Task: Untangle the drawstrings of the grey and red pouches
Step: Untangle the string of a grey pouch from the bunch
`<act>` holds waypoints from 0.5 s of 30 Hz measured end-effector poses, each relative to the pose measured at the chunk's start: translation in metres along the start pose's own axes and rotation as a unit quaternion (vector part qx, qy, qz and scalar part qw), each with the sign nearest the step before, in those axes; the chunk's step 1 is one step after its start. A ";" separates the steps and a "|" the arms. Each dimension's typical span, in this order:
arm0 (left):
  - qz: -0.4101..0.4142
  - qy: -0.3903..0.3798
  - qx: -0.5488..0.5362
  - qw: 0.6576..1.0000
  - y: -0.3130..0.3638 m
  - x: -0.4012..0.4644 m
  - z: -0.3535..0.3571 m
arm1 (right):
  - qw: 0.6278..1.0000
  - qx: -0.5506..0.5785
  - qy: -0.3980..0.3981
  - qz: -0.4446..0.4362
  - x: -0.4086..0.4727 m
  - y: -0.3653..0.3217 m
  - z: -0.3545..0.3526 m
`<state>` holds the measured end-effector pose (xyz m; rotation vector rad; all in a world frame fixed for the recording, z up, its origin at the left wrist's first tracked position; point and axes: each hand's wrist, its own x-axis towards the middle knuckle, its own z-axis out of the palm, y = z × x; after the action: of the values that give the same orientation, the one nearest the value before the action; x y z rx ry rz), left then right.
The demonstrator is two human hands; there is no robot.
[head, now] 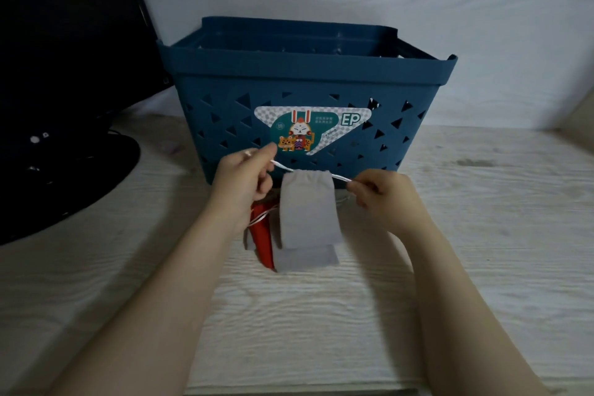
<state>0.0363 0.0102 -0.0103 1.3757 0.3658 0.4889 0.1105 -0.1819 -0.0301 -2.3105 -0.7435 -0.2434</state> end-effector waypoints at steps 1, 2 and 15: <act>-0.022 0.009 -0.059 0.998 0.001 0.001 0.000 | 0.999 0.027 0.003 0.028 -0.001 -0.002 0.000; -0.047 0.011 -0.116 0.992 0.003 0.001 0.000 | 0.993 0.097 0.011 0.067 -0.001 -0.004 -0.001; -0.175 -0.127 -0.280 0.935 0.004 -0.003 0.001 | 0.523 0.829 0.049 0.193 -0.002 -0.031 0.002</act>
<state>0.0338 0.0078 -0.0059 0.7802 0.2248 0.0968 0.0914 -0.1630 -0.0151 -0.4692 -0.0789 0.4290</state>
